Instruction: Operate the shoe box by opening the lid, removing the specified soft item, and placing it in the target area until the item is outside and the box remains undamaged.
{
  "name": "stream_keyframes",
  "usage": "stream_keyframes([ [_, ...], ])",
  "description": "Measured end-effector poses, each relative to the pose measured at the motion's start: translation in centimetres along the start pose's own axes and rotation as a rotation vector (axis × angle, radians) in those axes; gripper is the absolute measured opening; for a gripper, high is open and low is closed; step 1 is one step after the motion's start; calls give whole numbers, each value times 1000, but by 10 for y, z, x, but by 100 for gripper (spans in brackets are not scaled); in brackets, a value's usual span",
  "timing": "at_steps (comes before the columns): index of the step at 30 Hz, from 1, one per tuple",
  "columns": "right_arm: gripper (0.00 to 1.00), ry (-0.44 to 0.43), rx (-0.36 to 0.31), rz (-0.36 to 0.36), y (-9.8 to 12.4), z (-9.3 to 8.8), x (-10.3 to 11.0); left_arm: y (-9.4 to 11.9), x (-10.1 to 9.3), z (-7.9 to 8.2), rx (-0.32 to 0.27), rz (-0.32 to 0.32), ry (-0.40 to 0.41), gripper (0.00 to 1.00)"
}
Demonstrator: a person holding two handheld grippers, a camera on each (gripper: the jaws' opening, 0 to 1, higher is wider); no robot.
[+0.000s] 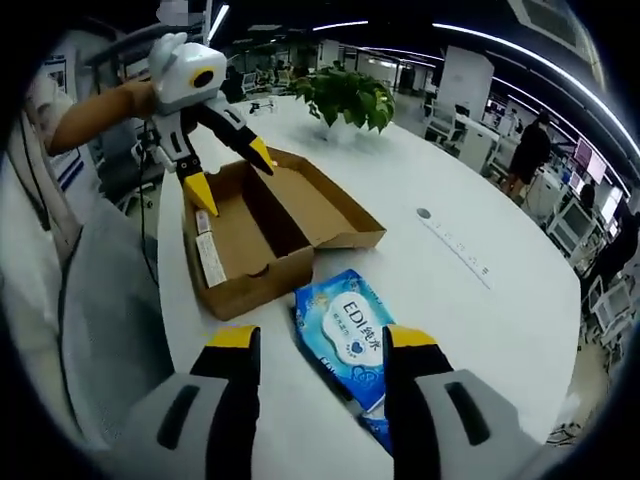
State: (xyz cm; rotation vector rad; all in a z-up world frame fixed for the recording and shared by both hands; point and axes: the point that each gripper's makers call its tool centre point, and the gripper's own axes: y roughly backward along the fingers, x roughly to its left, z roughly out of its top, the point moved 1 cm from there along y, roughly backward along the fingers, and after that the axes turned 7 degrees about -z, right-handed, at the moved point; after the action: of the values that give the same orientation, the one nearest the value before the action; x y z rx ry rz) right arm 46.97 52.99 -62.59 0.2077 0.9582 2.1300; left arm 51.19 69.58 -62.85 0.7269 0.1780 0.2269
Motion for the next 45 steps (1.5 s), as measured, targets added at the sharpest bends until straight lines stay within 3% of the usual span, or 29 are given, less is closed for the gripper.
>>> stream_keyframes([
  [12, 49, 64, -19, 89, -22, 23, 29, 56, 32, -58, -7, 144, 144, 53],
  [23, 49, 149, -6, 187, -50, 36, 62, 99, 49, -102, -8, 255, 241, 53],
  [36, 45, 289, 47, 318, -82, 35, 96, 113, 48, -157, 31, 327, 350, 50],
  [45, 42, 354, 96, 401, -103, 29, 113, 118, 48, -190, 53, 382, 439, 42],
])
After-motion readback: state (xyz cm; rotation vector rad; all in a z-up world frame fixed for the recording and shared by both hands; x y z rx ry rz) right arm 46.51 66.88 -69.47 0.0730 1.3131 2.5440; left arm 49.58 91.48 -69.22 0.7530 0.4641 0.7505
